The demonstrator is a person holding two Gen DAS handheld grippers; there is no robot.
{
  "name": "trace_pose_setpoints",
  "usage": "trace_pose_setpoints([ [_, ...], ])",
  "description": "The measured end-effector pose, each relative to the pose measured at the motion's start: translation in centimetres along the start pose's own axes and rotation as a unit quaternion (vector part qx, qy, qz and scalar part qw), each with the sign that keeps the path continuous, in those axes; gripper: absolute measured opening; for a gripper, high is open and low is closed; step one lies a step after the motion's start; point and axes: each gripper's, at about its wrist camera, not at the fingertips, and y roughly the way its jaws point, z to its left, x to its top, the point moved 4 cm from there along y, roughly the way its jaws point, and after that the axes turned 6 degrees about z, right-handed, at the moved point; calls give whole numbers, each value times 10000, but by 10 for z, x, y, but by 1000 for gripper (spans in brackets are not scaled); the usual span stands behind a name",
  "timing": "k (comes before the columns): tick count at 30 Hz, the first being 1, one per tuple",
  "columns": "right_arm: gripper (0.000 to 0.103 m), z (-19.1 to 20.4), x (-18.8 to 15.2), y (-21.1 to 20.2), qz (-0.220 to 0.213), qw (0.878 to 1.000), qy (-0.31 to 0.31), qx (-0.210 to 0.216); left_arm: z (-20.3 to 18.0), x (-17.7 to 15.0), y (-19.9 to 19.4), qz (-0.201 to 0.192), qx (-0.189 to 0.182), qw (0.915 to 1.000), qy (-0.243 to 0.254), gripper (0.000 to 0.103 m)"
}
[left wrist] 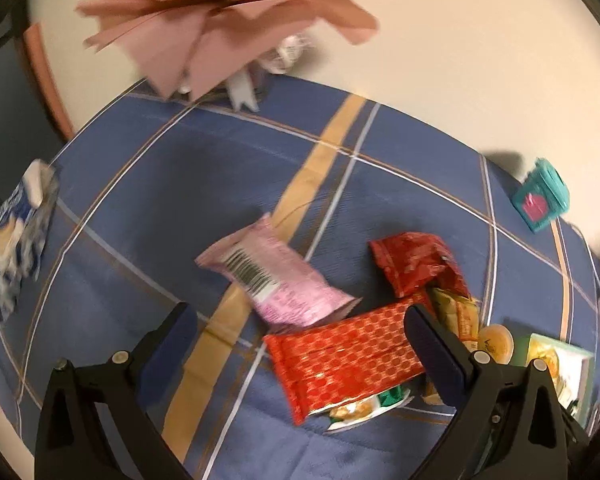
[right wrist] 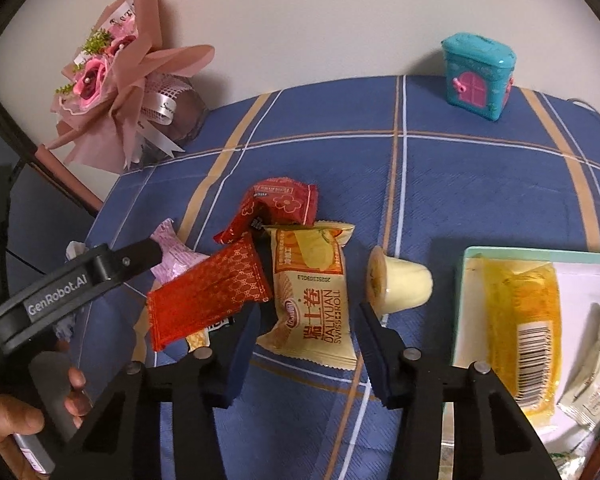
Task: Organize snacks
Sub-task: 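Close the right tool on the yellow Swiss roll bag, then grasp the red gold-patterned packet with left tool while right tool holds the Swiss roll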
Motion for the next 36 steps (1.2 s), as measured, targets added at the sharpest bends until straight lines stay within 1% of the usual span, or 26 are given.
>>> trace_pose_setpoints([
  [3, 46, -1, 0, 6, 59, 10000, 6, 24, -13, -1, 8, -1, -100, 9997, 211, 103],
  [7, 46, -2, 2, 13, 90, 9999, -30, 44, -26, -5, 24, 98, -203, 9987, 449, 103],
  [10, 46, -6, 3, 19, 143, 9999, -11, 28, -31, -7, 30, 209, -389, 9975, 555, 103],
  [13, 46, -7, 2, 24, 185, 9998, 18, 125, -35, -10, 34, 344, -556, 9959, 620, 102],
  [16, 46, -5, 2, 25, 196, 9998, -28, 96, -41, -14, 38, 477, -671, 9938, 743, 99],
  [18, 46, -6, 1, 26, 207, 9997, -8, 112, -42, -16, 40, 570, -657, 9930, 804, 98],
  [19, 46, -6, 1, 26, 214, 9997, 8, 128, -43, -17, 40, 610, -629, 9927, 833, 96],
  [20, 46, -7, 0, 26, 226, 9996, 23, 143, -44, -18, 41, 639, -596, 9924, 872, 92],
  [21, 46, -7, 0, 27, 237, 9996, 34, 151, -44, -19, 41, 659, -563, 9921, 904, 84],
  [22, 46, -8, -1, 27, 250, 9996, 46, 156, -43, -19, 40, 674, -560, 9920, 910, 80],
  [24, 46, -9, -1, 28, 272, 9995, 50, 144, -43, -19, 38, 701, -642, 9914, 896, 75],
  [28, 47, -10, -3, 32, 315, 9993, 74, 201, -48, -21, 37, 766, -620, 9890, 1100, 74],
  [31, 47, -10, -4, 34, 332, 9992, 71, 222, -51, -23, 38, 834, -705, 9876, 1127, 74],
  [36, 47, -9, -6, 36, 359, 9991, 33, 228, -49, -25, 37, 928, -667, 9868, 1150, 74],
])
